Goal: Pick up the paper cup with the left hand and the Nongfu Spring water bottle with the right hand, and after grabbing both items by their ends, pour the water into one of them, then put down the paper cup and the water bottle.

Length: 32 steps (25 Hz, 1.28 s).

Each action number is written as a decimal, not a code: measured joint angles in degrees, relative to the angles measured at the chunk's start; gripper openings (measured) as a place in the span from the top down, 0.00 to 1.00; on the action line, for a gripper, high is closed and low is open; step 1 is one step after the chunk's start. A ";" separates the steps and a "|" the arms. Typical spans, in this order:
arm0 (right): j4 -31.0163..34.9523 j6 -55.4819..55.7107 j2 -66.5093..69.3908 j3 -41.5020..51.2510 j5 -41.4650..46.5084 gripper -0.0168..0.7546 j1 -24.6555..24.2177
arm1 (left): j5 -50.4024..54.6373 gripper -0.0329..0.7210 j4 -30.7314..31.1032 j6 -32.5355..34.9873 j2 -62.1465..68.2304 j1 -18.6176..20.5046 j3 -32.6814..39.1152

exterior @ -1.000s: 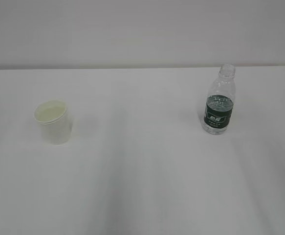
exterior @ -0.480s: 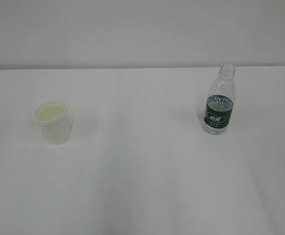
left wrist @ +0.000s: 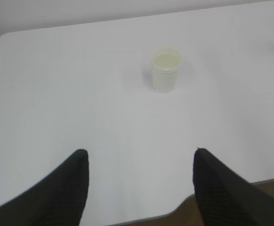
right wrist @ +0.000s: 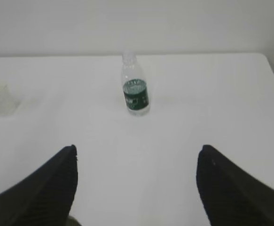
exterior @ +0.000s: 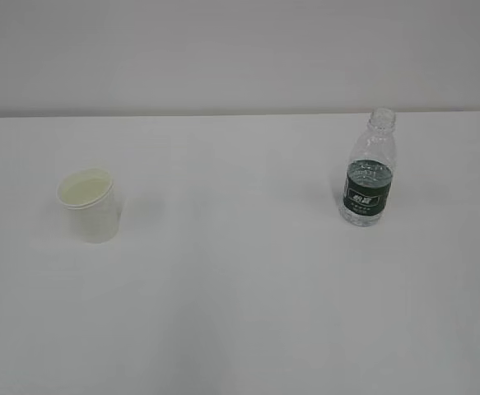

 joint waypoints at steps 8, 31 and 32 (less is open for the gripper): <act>0.03 1.54 -2.58 -0.17 2.88 0.21 0.00 | 1.43 0.30 -1.74 0.04 -4.11 0.00 0.46; -3.64 1.76 -2.58 9.60 3.01 0.22 0.00 | 1.46 0.35 -2.09 0.13 -7.69 0.00 9.72; -3.79 1.76 -2.58 10.02 3.01 0.22 0.00 | 1.46 0.35 -2.09 0.13 -7.69 0.00 10.22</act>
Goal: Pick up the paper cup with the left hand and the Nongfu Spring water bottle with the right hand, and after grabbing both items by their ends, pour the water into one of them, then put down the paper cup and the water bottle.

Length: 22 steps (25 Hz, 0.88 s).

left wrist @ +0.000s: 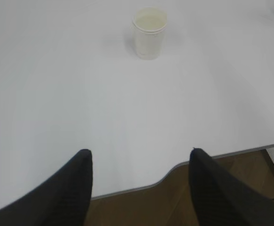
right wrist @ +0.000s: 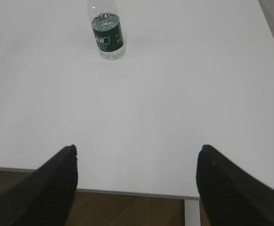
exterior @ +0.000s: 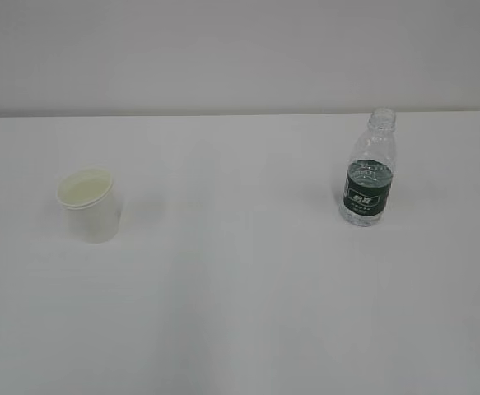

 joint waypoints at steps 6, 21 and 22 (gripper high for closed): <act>-0.47 0.00 0.00 3.22 -0.38 0.22 0.00 | -1.56 0.35 0.00 0.00 0.00 0.00 1.21; -1.94 0.00 0.00 4.13 -2.71 0.22 0.00 | -7.82 0.36 0.20 0.04 0.00 0.00 5.43; -2.19 0.00 0.00 4.26 -3.13 0.22 0.00 | -8.23 0.36 0.20 0.04 0.00 0.00 5.70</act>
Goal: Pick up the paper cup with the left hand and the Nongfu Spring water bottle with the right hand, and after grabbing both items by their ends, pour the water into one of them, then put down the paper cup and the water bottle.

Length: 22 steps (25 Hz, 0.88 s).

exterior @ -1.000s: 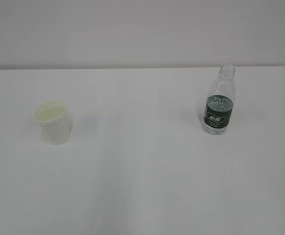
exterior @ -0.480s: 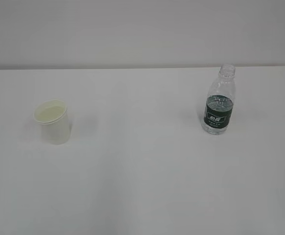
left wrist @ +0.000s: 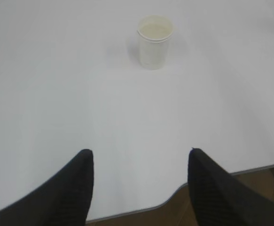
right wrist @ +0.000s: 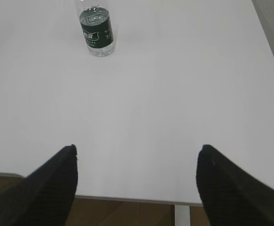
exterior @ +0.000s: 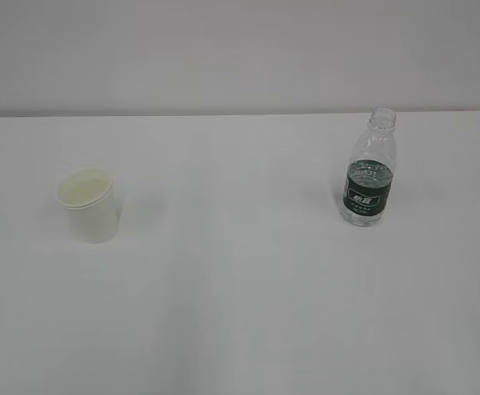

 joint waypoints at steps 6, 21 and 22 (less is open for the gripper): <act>-0.78 0.00 0.00 0.86 -1.88 0.22 0.00 | -0.92 0.36 0.00 0.00 0.00 0.00 0.39; -0.99 0.00 0.00 1.52 -3.61 0.22 0.00 | -0.90 0.36 0.15 0.00 0.00 0.00 0.39; -0.99 0.00 0.00 1.52 -3.69 0.22 0.00 | -0.90 0.36 0.14 0.00 0.00 0.00 0.39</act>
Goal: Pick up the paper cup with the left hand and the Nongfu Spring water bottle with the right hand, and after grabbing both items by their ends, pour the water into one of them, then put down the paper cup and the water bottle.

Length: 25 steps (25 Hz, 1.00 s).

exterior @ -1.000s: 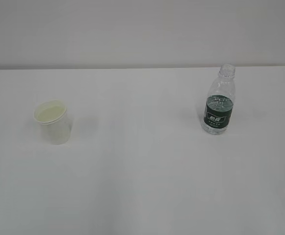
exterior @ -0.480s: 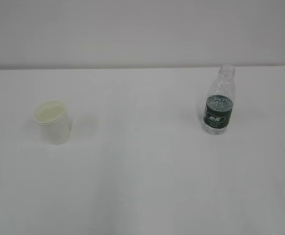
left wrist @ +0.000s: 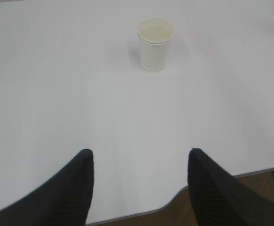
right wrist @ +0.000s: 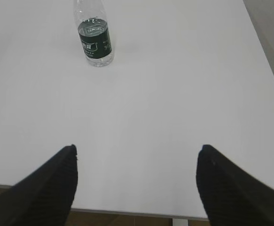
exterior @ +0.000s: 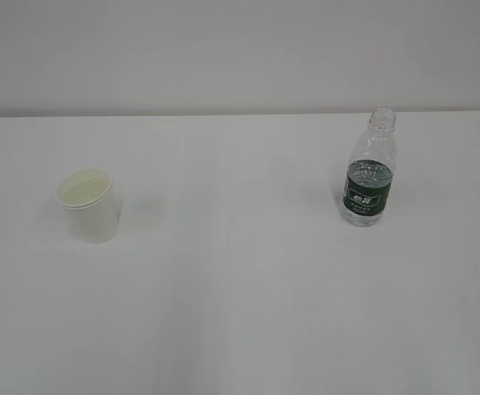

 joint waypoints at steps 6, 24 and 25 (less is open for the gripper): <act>0.00 0.00 0.00 0.00 -0.27 0.22 0.00 | 0.00 0.36 0.00 0.00 0.00 0.00 0.00; 0.00 0.00 0.00 0.00 -0.32 0.22 0.00 | -0.13 0.37 0.00 0.00 0.00 0.00 0.00; 0.00 0.00 0.00 0.00 -0.32 0.22 0.00 | -0.13 0.37 0.00 0.00 0.00 0.00 0.00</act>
